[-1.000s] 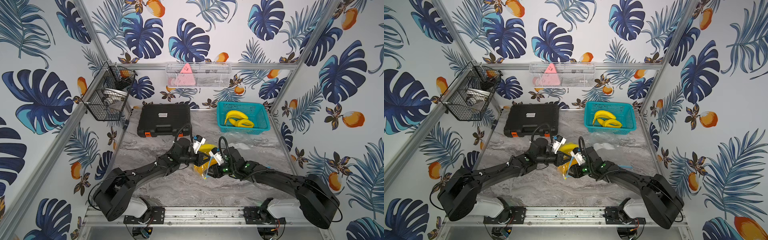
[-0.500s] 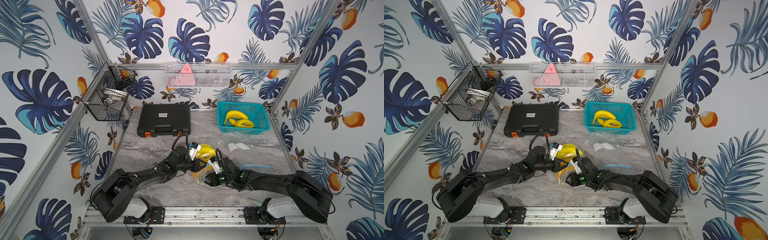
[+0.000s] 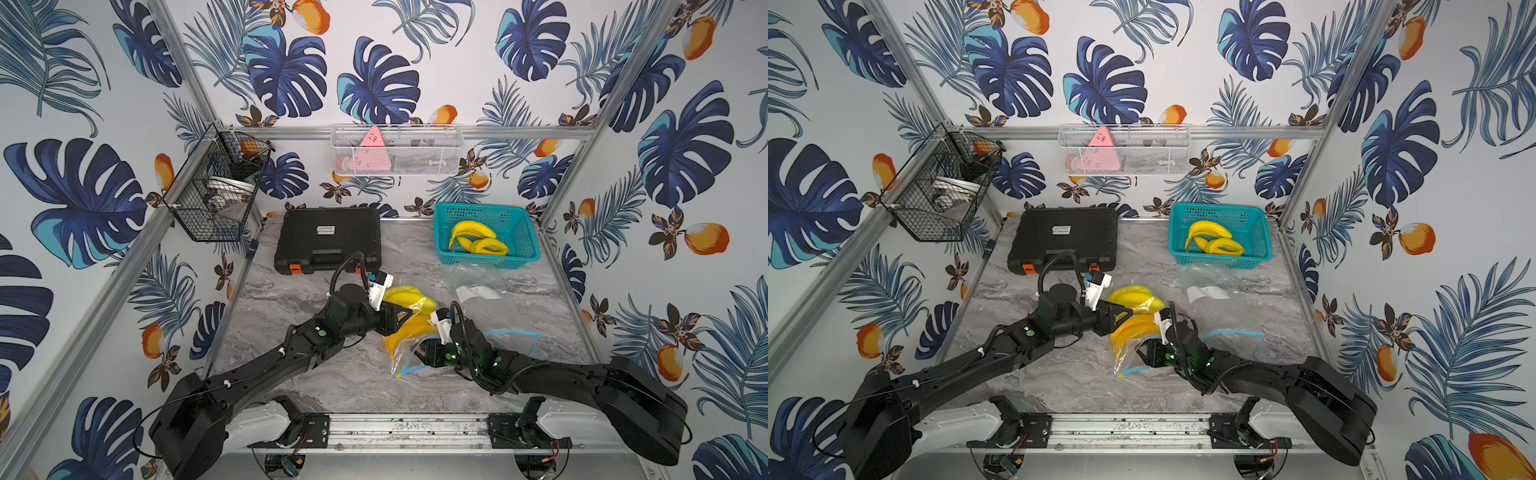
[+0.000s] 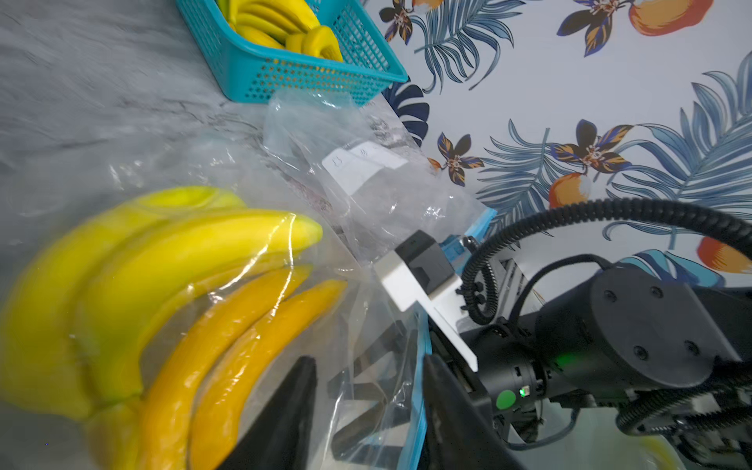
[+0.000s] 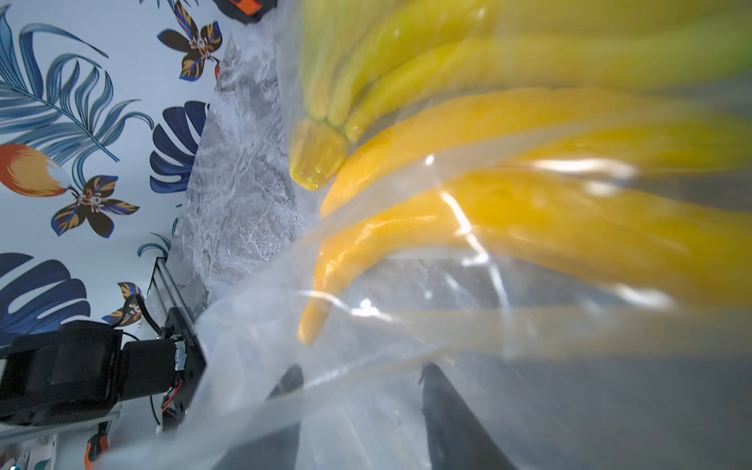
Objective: Open the zip-top bag and take out the banana
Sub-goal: Pick up the banana from the zipper food storage bag.
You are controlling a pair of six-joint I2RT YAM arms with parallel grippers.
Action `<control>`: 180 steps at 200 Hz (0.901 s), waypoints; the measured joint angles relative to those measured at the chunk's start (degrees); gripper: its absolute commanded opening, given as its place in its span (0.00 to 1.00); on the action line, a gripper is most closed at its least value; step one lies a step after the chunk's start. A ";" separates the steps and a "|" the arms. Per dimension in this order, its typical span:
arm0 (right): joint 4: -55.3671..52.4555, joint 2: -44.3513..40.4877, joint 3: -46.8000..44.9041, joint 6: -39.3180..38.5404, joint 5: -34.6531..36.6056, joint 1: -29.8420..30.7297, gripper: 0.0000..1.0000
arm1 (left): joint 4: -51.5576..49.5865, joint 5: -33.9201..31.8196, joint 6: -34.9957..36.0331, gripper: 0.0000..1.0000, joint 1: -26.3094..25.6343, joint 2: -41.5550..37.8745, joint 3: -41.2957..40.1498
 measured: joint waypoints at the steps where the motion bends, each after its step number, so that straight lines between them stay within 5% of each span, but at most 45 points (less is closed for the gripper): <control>1: -0.02 -0.07 0.00 -0.02 0.02 -0.04 0.50 | -0.24 -0.15 0.15 0.56 0.02 0.02 0.15; 35: -0.74 1.25 0.07 -0.28 1.18 -1.33 0.50 | -10.38 -6.16 7.15 0.56 1.66 8.50 8.33; 76: -0.63 -0.76 -2.14 -0.24 1.27 -1.97 0.52 | -18.12 -11.15 8.85 0.53 11.30 19.91 15.06; 151: 0.24 -3.56 -4.98 -0.15 -0.48 -3.61 0.52 | -17.07 -7.54 9.49 0.50 14.82 25.29 15.56; 180: 2.67 -1.53 -4.98 -0.09 -2.08 -3.76 0.51 | -12.92 -4.22 7.56 0.36 15.34 24.28 12.52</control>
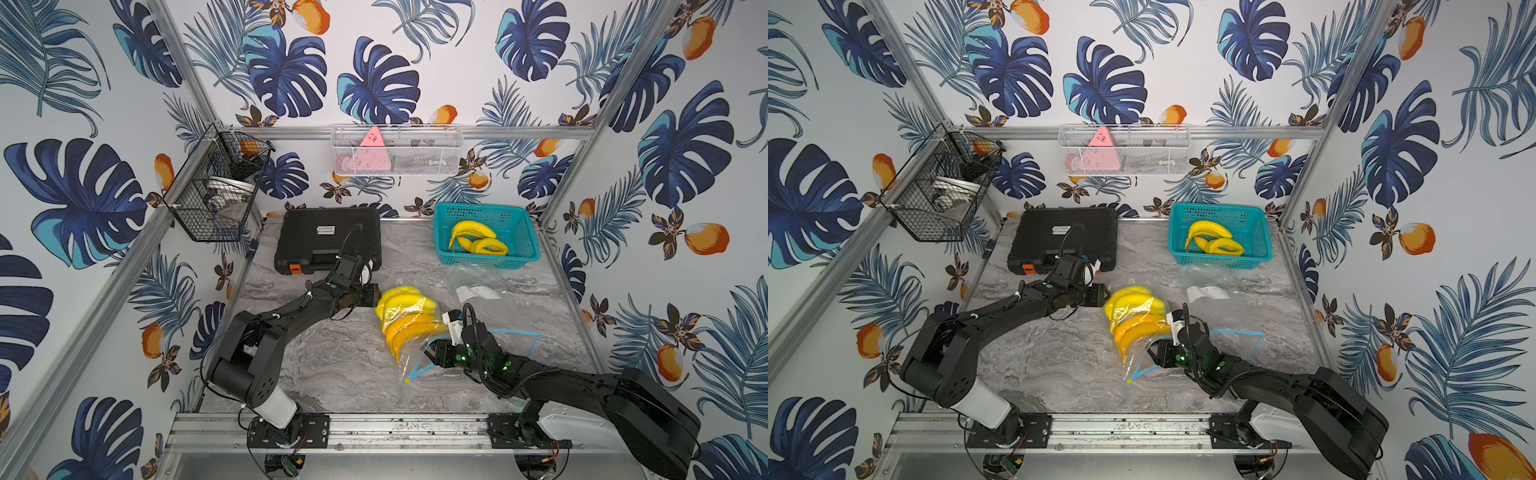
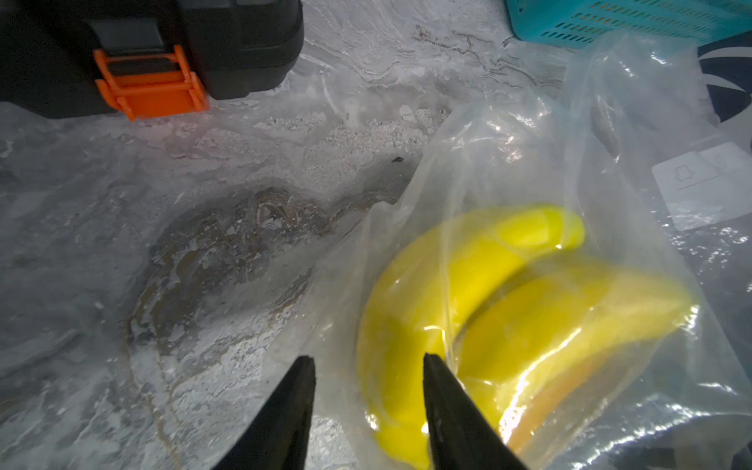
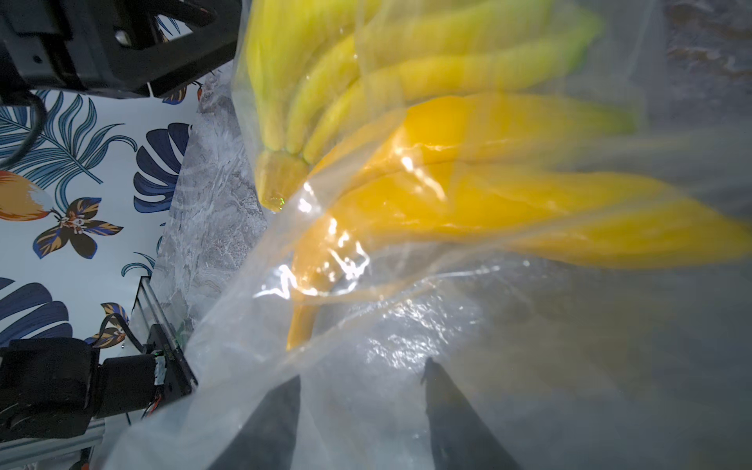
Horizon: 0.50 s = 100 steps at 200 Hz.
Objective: Open the zip-top bag and take out the banana
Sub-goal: Pick up the banana from the zipper food storage bag.
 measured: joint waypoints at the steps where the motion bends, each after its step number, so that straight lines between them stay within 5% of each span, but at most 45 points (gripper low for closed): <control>1: 0.13 0.15 0.02 0.00 -0.11 0.00 0.51 | 0.11 0.11 -0.11 0.36 0.00 -0.07 -0.07; 61: 6.95 7.98 2.32 3.41 -3.04 0.87 0.54 | 1.31 0.55 -2.38 0.18 -2.21 -8.00 -5.97; 100: 6.69 12.66 7.96 4.46 -2.21 4.11 0.50 | 1.44 0.39 -4.13 0.18 -8.17 -10.80 -9.38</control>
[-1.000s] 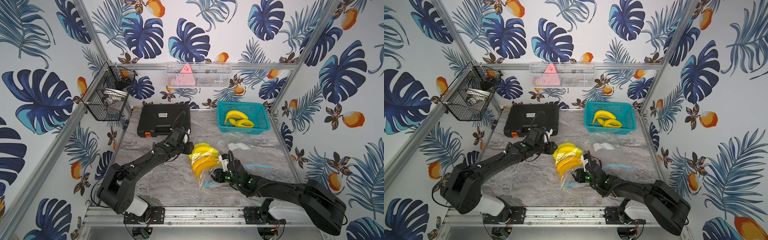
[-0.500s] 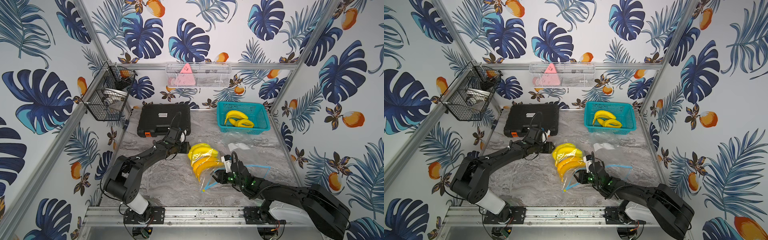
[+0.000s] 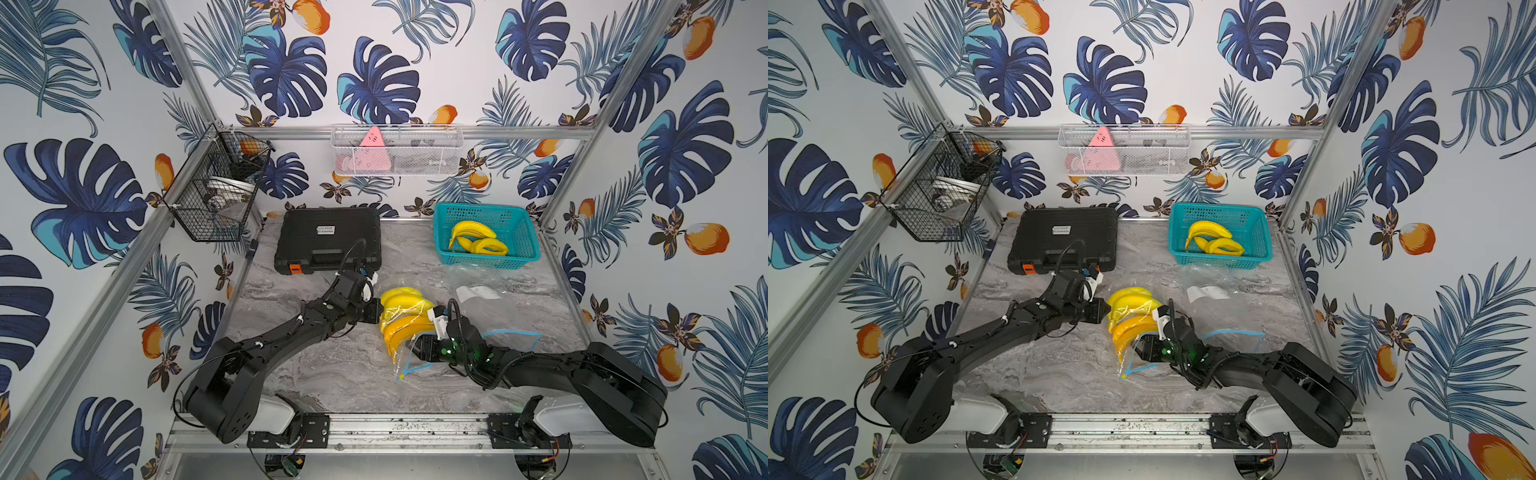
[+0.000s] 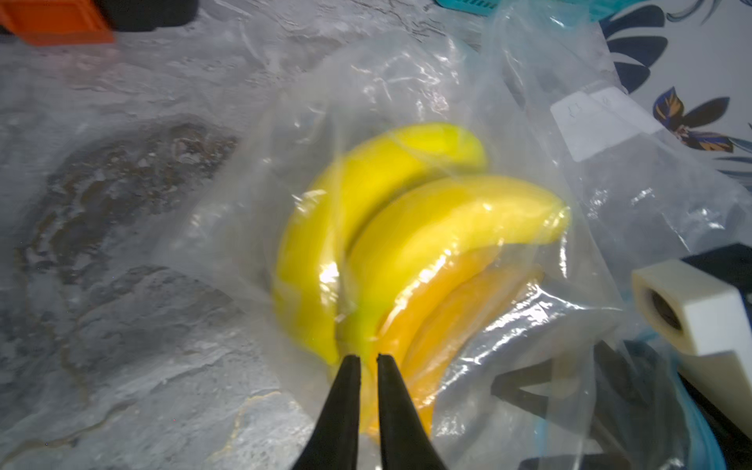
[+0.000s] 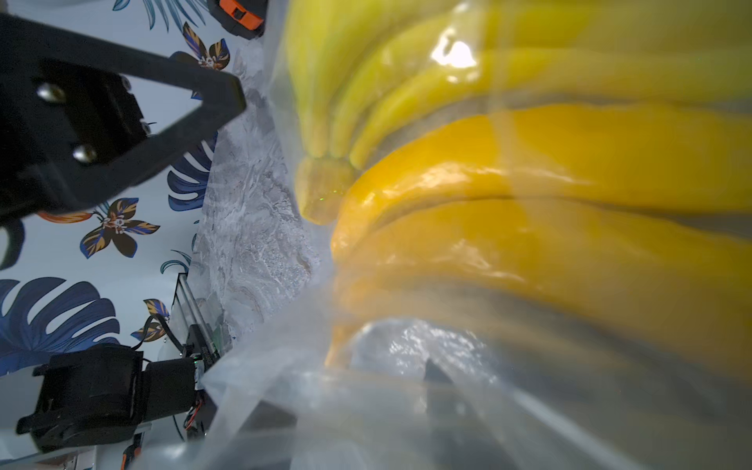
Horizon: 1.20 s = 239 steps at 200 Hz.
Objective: Open the zip-top bag and take out the banana
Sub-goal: Pick up the banana from the zipper food storage bag.
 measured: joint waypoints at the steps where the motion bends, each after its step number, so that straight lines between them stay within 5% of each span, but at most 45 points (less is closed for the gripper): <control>1: 0.00 0.09 0.11 0.00 0.00 0.04 0.50 | 0.11 0.00 -0.07 0.18 -0.24 0.00 -0.11; 77: -7.52 6.84 5.51 1.38 3.91 3.02 0.50 | 6.84 -0.02 -7.19 0.18 -3.30 -0.17 -10.54; 182: -10.38 9.88 8.61 2.64 5.09 7.34 0.52 | 24.41 4.31 -13.60 0.14 -5.97 7.65 -14.69; 239: -13.84 12.31 12.20 1.97 6.56 8.02 0.42 | 28.65 5.07 -16.11 0.13 -6.67 8.02 -16.50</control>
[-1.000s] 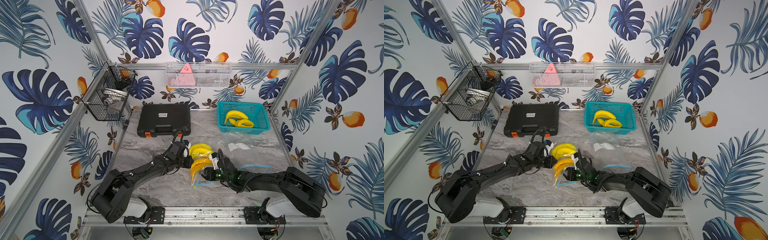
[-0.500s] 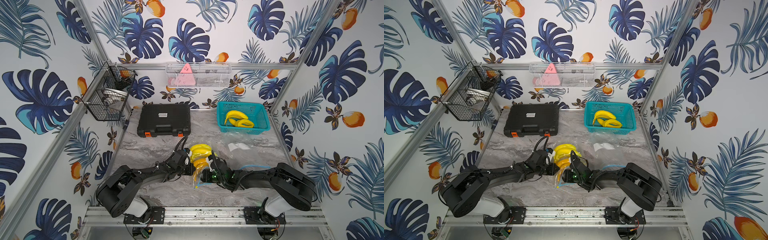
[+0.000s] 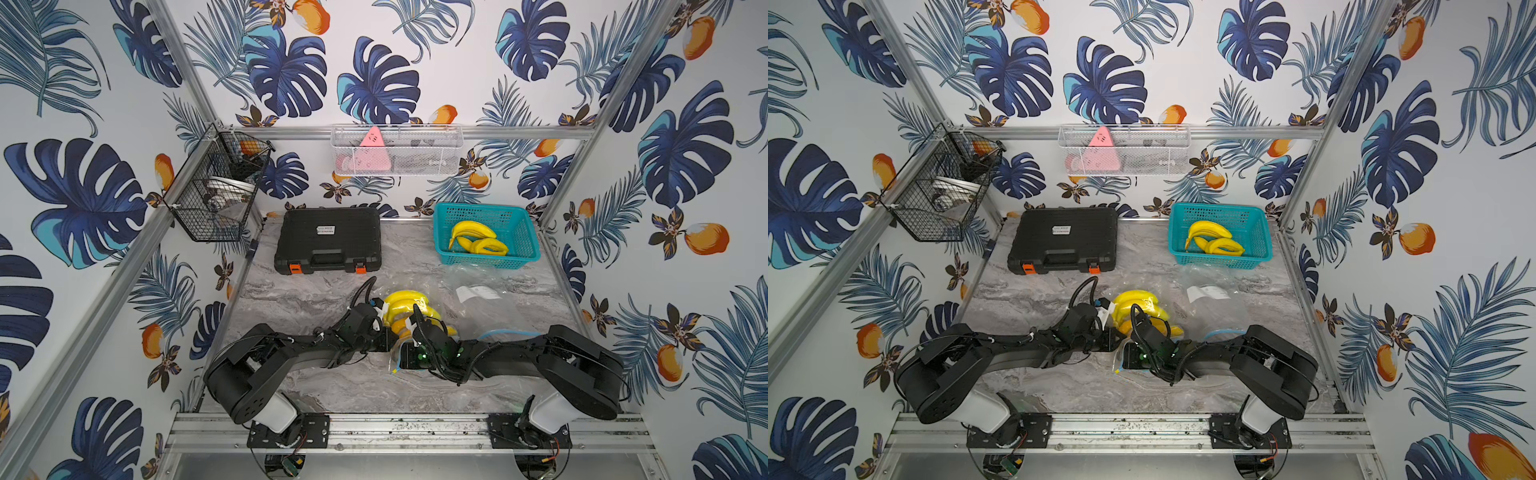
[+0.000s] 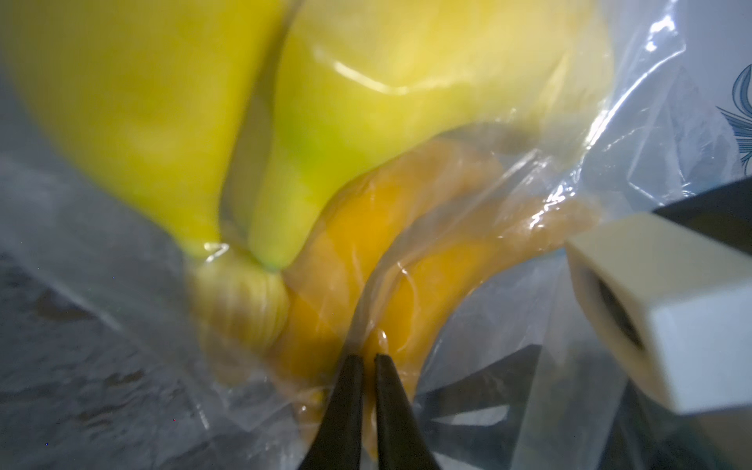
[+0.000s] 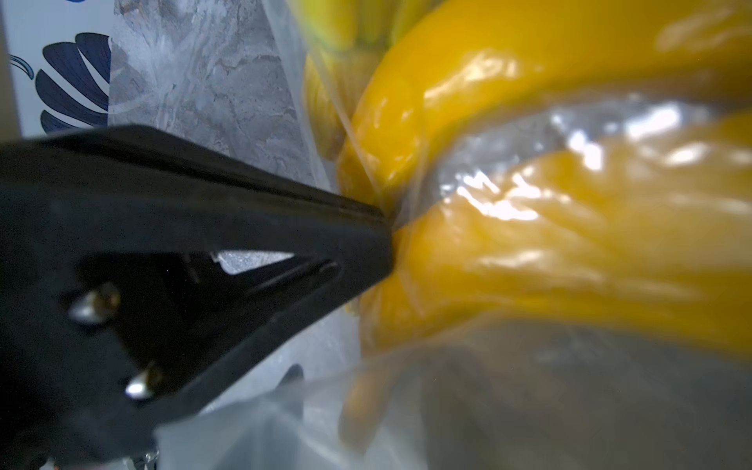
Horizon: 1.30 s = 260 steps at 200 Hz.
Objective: Open the zip-top bag and take out the banana
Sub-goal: Pick up the banana from the zipper food storage bag.
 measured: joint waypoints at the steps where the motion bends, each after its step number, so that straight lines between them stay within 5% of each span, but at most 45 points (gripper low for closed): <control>1: -0.02 0.17 0.13 -0.02 0.00 0.00 0.42 | 0.04 -0.02 -0.04 0.13 0.00 -0.02 0.00; 79: -3.43 5.20 5.55 -1.14 0.07 0.02 0.22 | 0.28 -2.47 -0.33 0.12 0.04 -1.55 -0.35; 121: -6.08 4.79 5.90 -1.97 0.98 -0.24 0.02 | 0.39 -1.90 -0.81 0.12 0.02 -1.75 -0.61; 208: -20.02 -10.82 -3.39 -6.69 -1.81 -0.46 0.00 | -14.71 -6.45 5.90 0.36 0.17 -9.11 7.15; 236: -21.16 -12.52 -3.74 -9.53 -5.01 -0.46 0.00 | -15.93 -6.58 7.74 0.49 0.17 -7.10 8.37; 260: -20.50 -12.83 -4.50 -10.99 -7.45 -0.46 0.00 | -16.83 -6.36 7.78 0.50 0.15 -4.24 8.70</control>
